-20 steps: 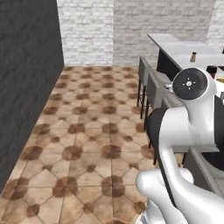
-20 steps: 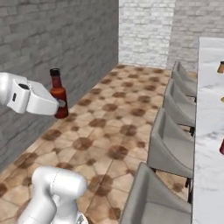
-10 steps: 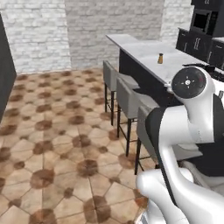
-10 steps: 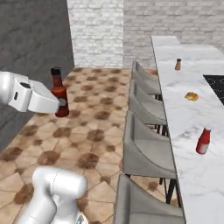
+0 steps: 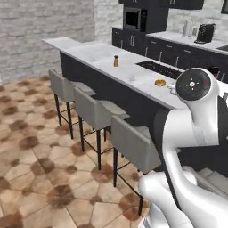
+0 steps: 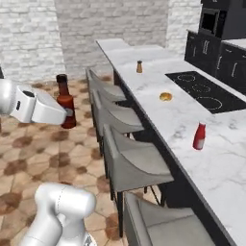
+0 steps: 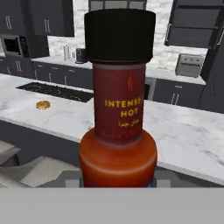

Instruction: Move the ketchup and condiment bottle from the cabinet to the dining counter.

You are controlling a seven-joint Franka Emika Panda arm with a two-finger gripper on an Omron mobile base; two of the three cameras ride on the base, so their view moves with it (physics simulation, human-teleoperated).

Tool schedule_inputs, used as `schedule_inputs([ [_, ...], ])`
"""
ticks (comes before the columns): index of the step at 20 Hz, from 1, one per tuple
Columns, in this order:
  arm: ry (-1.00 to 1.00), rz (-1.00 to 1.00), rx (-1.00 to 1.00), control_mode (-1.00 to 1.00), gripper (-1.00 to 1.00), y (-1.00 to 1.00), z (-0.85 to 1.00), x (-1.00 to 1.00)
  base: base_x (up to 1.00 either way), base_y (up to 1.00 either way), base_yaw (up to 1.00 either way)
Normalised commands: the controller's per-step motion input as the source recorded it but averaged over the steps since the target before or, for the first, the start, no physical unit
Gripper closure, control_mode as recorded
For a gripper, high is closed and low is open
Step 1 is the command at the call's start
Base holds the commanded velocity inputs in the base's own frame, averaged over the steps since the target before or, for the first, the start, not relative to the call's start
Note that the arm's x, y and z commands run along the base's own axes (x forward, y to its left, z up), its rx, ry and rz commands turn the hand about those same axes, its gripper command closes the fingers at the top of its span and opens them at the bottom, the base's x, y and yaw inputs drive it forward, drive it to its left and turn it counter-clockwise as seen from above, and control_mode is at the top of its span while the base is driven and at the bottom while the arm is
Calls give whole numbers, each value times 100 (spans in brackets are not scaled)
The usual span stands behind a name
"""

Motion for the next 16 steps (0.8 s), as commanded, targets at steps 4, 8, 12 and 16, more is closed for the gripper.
schedule_inputs([
  [4, 0, 0, 0, 100, 100, 0, 0, 0, 33, 24, -71],
  [8, 0, 0, 0, 100, 100, 0, 0, 0, 34, 22, -69],
  [12, 0, 0, 0, 100, 100, 0, 0, 0, 35, 11, -65],
  [16, 0, 0, 0, 100, 100, 0, 0, 0, 36, 5, -61],
])
